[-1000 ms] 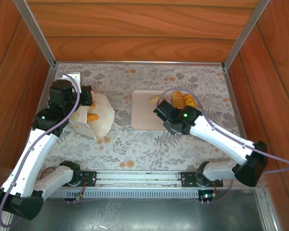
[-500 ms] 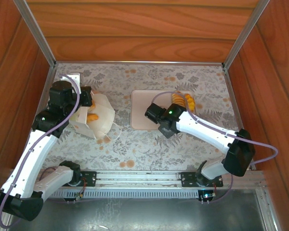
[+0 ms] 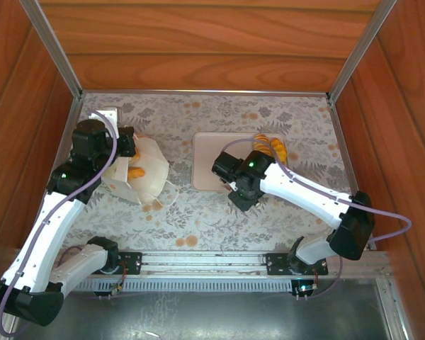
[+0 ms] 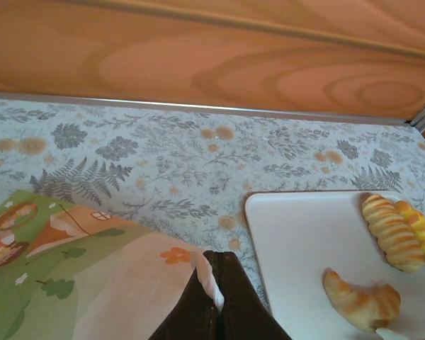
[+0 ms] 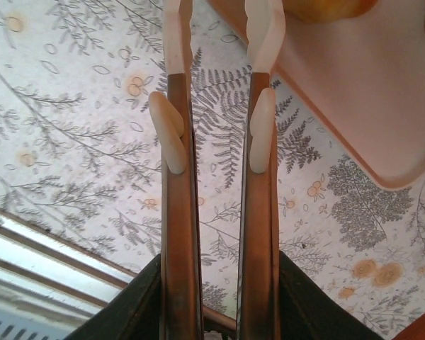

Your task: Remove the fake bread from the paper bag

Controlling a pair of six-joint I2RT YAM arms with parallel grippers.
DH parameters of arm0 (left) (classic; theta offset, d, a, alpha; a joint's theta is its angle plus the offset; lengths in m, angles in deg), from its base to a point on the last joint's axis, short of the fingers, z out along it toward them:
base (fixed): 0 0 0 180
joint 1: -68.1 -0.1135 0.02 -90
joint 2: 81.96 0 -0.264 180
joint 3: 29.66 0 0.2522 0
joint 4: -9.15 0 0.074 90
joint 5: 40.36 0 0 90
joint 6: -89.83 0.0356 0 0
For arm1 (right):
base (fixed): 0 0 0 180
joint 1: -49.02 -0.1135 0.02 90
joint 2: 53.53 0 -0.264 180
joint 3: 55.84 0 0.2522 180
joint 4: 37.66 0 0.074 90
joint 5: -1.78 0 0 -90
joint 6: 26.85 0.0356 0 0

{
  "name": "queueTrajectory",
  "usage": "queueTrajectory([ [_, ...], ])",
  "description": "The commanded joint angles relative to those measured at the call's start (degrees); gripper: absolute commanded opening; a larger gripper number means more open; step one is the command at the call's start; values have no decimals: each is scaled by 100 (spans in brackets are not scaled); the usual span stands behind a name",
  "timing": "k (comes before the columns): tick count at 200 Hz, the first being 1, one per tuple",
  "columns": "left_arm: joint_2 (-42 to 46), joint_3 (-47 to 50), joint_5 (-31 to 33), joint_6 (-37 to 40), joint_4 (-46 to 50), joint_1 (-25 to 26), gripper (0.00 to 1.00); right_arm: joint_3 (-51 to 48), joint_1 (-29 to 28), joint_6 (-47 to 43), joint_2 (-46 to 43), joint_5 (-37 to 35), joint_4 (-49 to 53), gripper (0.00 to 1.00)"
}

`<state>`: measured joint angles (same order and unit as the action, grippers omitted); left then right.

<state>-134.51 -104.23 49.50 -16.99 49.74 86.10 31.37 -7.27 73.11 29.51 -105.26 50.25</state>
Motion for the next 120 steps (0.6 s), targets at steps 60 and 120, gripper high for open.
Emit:
queueTrajectory([
  [60, 105, 96, 31, -41, -204, -34, 0, 810, 683, -218, 289, 317, 241, 40],
  [120, 184, 160, 66, -1, -212, -34, 0, 1701, 868, -1115, 1404, -140, 658, 45],
])
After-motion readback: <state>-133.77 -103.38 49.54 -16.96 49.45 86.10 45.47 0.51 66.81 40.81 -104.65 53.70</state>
